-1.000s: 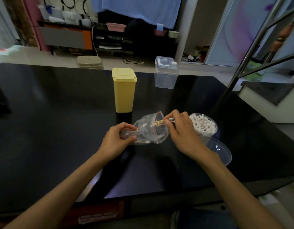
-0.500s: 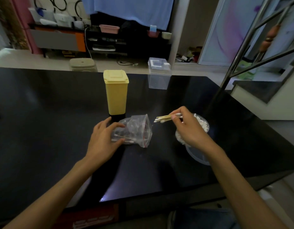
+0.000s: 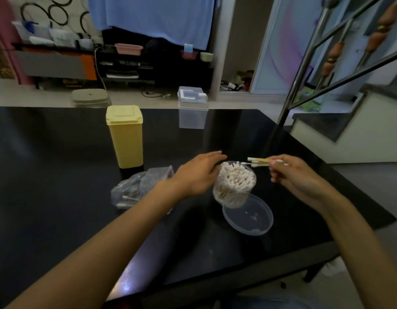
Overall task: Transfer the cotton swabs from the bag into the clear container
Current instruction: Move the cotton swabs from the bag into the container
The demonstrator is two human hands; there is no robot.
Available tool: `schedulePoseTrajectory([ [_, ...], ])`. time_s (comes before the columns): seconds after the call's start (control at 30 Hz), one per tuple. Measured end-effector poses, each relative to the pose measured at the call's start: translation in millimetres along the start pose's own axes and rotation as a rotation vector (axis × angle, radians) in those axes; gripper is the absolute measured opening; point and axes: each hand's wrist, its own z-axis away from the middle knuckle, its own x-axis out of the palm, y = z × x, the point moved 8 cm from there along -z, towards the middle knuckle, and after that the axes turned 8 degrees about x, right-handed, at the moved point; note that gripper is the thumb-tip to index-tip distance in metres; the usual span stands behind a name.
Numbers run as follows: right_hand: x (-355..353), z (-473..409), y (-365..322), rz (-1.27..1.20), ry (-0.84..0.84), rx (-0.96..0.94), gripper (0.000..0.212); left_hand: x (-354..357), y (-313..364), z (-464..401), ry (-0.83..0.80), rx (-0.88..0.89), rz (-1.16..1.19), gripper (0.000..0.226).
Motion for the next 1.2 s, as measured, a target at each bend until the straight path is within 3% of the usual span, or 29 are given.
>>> schedulePoseTrajectory([
  [0.13,2,-5,20,-0.246,-0.108,0.132,0.017,24,-11,-10,-0.091,-0.126,0.115,0.050],
  [0.27,5,-10,26,-0.286,-0.169,0.184,0.016,23,-11,1,-0.038,-0.147,0.107,0.049],
  [0.47,9,-9,15,0.041,-0.276,0.188,0.016,4,-14,21,0.114,-0.217,0.008,0.038],
  [0.53,14,-5,11,0.212,-0.340,0.196,0.016,-3,-9,21,0.163,-0.142,-0.027,0.036],
  [0.63,20,-2,-3,0.428,-0.327,0.110,0.016,12,0,14,-0.004,0.018,0.019,0.044],
  [0.7,24,-1,-10,0.526,-0.295,0.075,0.016,25,-3,13,-0.097,0.010,0.002,0.047],
  [0.93,29,-6,12,0.494,-0.329,0.342,0.015,32,-5,14,-0.103,-0.016,-0.022,0.047],
  [1.1,20,-7,10,0.502,-0.299,0.347,0.017,30,-4,14,-0.126,-0.015,-0.019,0.047],
  [1.2,22,-1,-3,0.688,-0.243,0.239,0.014,31,-4,14,-0.140,-0.024,-0.029,0.047],
])
